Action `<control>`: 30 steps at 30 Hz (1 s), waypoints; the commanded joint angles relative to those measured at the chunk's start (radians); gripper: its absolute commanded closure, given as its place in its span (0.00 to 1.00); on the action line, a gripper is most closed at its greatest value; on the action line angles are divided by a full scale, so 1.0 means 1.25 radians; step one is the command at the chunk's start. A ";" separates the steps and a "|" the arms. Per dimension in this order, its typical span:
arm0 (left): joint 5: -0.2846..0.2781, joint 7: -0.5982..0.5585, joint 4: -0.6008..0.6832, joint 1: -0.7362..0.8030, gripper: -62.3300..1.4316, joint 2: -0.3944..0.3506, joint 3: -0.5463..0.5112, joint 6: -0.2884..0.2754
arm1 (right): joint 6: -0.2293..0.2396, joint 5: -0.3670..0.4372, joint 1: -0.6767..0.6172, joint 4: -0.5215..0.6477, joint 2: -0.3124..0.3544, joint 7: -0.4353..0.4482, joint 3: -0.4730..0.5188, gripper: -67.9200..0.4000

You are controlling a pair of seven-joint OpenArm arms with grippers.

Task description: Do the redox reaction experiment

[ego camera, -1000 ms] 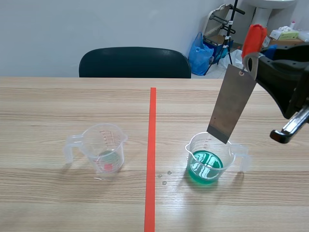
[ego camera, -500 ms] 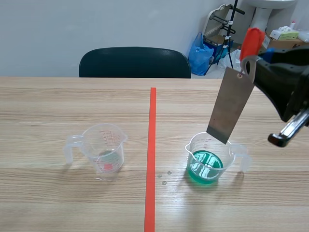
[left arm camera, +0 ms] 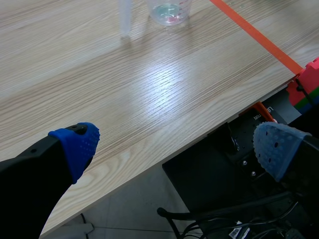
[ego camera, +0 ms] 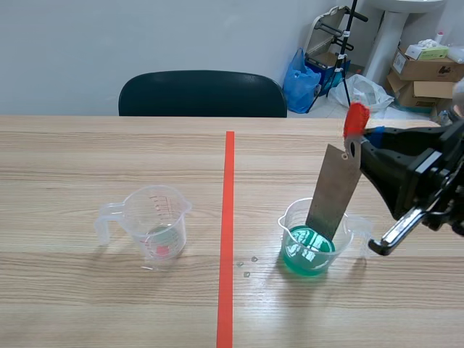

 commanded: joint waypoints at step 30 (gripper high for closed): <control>-0.005 -0.016 0.013 0.001 0.00 0.005 0.006 -0.001 | 0.024 -0.212 0.111 -0.246 -0.083 0.229 -0.104 0.97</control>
